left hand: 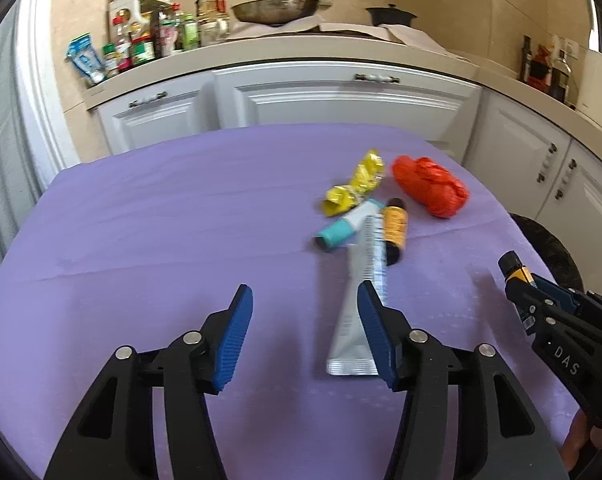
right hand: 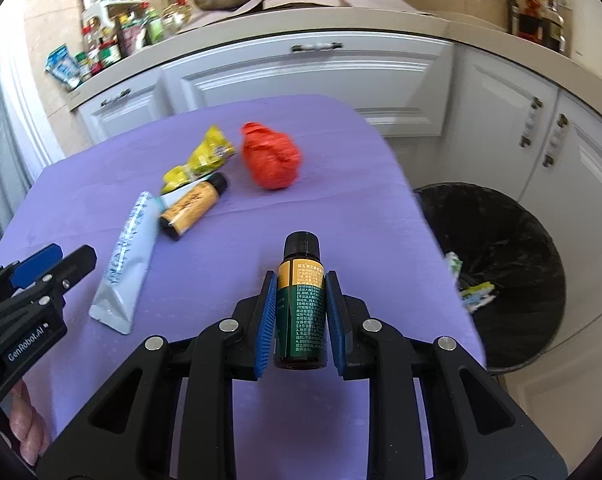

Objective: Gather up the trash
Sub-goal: 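Grasp the white milk powder tube with the left gripper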

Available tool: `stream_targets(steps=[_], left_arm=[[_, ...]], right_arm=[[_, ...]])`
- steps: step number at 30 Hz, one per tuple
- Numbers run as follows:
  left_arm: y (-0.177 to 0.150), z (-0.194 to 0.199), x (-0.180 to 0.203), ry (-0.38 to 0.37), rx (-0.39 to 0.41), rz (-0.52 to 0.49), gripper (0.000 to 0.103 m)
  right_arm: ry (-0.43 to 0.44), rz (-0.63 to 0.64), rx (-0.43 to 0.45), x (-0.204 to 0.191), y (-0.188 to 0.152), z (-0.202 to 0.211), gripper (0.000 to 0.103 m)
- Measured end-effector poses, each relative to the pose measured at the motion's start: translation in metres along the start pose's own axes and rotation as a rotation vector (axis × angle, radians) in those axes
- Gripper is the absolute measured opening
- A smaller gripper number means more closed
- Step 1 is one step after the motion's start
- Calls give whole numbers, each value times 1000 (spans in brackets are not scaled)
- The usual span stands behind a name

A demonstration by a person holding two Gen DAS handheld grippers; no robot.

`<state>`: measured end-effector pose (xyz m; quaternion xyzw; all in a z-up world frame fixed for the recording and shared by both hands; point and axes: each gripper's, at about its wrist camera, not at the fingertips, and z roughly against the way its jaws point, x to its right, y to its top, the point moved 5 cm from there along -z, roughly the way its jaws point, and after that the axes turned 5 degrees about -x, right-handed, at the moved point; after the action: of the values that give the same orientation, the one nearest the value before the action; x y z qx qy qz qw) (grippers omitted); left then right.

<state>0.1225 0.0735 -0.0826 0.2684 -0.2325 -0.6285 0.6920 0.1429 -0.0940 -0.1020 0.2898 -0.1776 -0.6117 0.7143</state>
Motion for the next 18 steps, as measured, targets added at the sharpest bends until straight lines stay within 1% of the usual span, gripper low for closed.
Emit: stream_targets(steps=[2,7,9,10,11,12,14,16,18], left_arm=[[1,-2,8,-12,-1,-3,61],[1,-13,21,-10,-13,-25,62],[-1,-20,23,-13,-35,-31,62],[-2,-22,24,-20,-43,-29,59],[-2,-24,24,-33,-54,-26,52],[-2,-25,25,-39,-59,-27,50],[-3,-26,25,-56,-69,-29,35],[-4,-28,27,-67,-82,-38,28],[-5,-28,28,-71,-83,-43,26]], right_arm=[[-6,-12,9,9,0,3,23],[-7,-33,21,21,0,6,23],[-4,-38,22,24,0,6,23],[-4,-40,23,25,-1,6,23],[-3,-42,23,26,-1,6,23],[-2,-43,23,27,-1,7,23],[-2,-43,23,27,-1,6,23],[-2,-43,22,27,-1,6,23],[-3,-42,20,27,-2,6,23]])
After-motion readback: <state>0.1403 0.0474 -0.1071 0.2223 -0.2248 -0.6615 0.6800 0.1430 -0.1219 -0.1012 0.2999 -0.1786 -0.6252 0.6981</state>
